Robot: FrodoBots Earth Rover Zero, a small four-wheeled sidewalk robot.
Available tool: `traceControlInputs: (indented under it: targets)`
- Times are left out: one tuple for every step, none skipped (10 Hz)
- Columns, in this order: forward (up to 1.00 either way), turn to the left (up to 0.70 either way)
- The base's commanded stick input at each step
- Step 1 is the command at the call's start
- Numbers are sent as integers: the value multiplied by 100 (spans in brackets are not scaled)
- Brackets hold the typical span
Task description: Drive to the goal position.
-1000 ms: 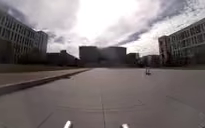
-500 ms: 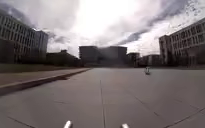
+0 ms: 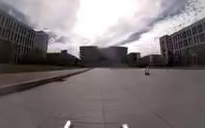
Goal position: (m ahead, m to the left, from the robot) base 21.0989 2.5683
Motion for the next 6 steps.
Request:
traceControlInputs:
  targets:
    - [100, 0]
    - [100, 0]
    - [100, 0]
    - [100, 0]
    - [100, 0]
    - [100, 0]
